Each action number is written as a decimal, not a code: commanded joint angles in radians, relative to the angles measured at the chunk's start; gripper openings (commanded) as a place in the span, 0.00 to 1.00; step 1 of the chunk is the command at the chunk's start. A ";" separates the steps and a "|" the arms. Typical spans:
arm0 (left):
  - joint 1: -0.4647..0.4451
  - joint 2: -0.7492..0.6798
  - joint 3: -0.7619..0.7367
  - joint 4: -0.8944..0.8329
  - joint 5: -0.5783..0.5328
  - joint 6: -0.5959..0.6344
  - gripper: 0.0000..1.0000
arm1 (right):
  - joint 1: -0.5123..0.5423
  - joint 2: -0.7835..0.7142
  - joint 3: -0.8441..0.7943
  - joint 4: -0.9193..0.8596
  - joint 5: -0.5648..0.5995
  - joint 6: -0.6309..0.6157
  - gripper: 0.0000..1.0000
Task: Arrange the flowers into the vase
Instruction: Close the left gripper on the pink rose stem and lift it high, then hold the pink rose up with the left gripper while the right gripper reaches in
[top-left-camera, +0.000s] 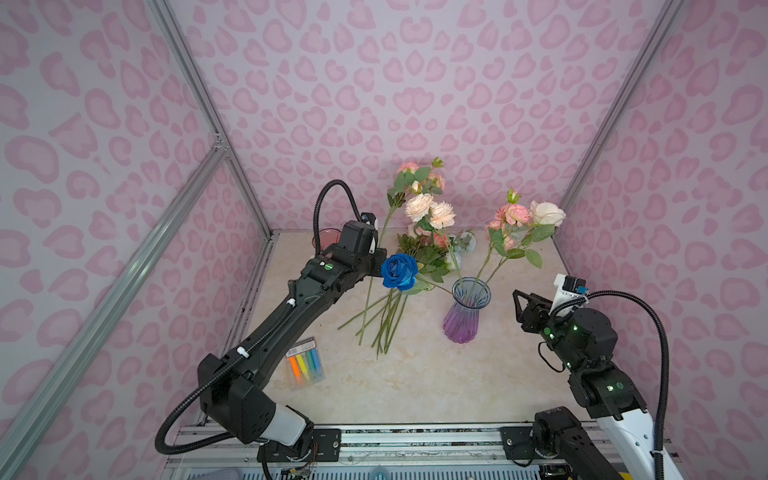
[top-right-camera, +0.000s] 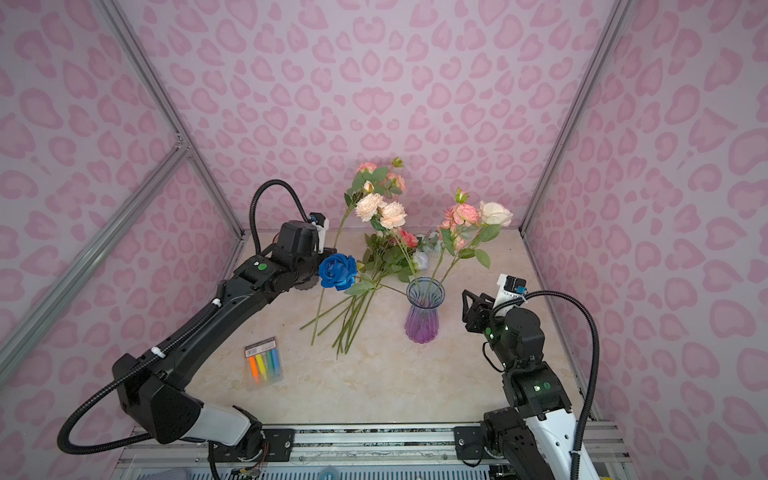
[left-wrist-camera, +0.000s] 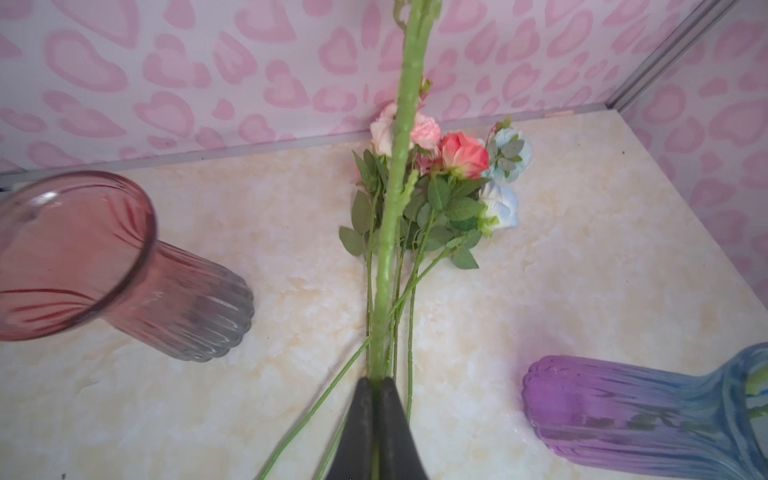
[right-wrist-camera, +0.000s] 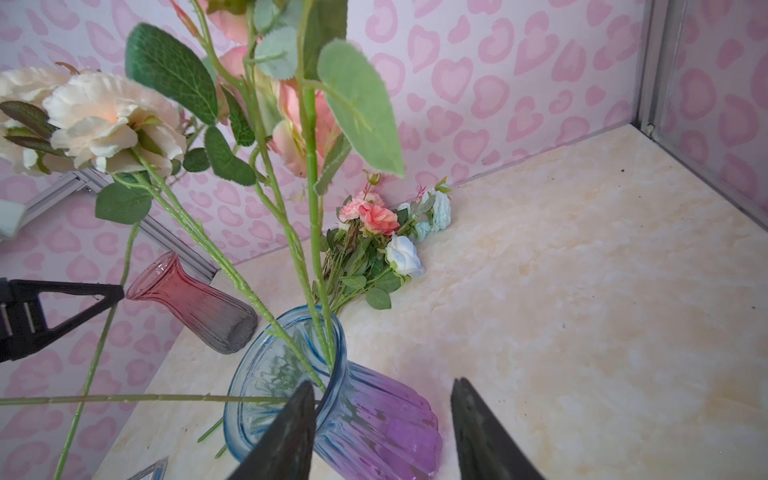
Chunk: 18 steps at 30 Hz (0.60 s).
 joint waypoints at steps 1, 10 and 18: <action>0.004 -0.081 0.012 0.024 -0.131 -0.002 0.04 | 0.000 0.012 0.030 0.004 -0.024 -0.016 0.54; 0.004 -0.361 -0.017 0.101 -0.207 0.103 0.04 | 0.004 0.085 0.156 -0.013 -0.098 -0.017 0.54; -0.052 -0.597 -0.106 0.112 0.070 0.143 0.04 | 0.070 0.126 0.240 0.005 -0.175 -0.004 0.54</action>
